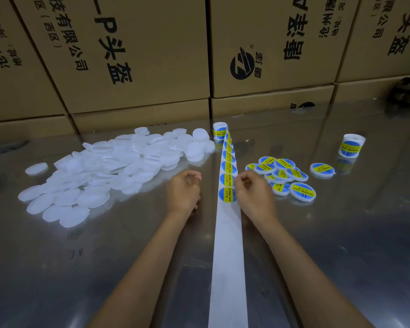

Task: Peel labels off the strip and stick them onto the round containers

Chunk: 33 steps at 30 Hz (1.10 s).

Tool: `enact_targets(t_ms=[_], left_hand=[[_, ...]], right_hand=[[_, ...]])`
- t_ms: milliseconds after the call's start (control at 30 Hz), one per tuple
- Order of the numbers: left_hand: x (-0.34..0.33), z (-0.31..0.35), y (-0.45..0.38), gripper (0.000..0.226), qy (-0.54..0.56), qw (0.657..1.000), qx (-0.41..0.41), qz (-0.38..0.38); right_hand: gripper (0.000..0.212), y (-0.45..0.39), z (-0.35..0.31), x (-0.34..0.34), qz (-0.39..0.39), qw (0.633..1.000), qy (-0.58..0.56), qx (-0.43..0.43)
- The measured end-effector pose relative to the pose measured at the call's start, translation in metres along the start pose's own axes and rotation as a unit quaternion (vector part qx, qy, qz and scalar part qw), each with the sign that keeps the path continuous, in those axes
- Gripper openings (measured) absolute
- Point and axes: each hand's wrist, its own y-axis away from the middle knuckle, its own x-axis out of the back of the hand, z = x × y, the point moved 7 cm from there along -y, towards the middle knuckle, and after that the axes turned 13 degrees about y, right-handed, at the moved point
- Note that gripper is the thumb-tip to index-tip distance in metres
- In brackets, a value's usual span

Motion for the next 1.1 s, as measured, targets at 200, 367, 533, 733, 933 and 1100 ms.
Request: enact_targets(t_ms=[200,367,533,733,933,1100], left_hand=[[-0.009,0.027,-0.047,0.033,-0.191,0.972,-0.133,-0.014],[-0.035,0.030,-0.083,0.047,-0.442,0.870,-0.208,-0.068],[-0.042,0.017,-0.101,0.057,-0.525,0.827,-0.184,-0.078],[-0.047,0.010,-0.103,0.040,-0.531,0.818,-0.210,-0.062],[-0.037,0.013,-0.095,0.025,-0.438,0.860,-0.260,-0.032],[-0.025,0.017,-0.086,0.019,-0.356,0.888,-0.289,-0.001]], right_hand=[[0.007,-0.005,0.000,-0.013,-0.008,0.997,0.052,0.059],[0.009,-0.010,0.000,-0.022,-0.026,0.994,0.070,0.077],[0.009,-0.015,0.002,-0.026,-0.021,0.993,0.084,0.079],[0.011,-0.017,0.003,-0.027,-0.017,0.992,0.089,0.083],[0.016,-0.017,0.004,-0.026,-0.021,0.994,0.079,0.073],[0.019,-0.018,0.005,-0.026,-0.024,0.995,0.079,0.059]])
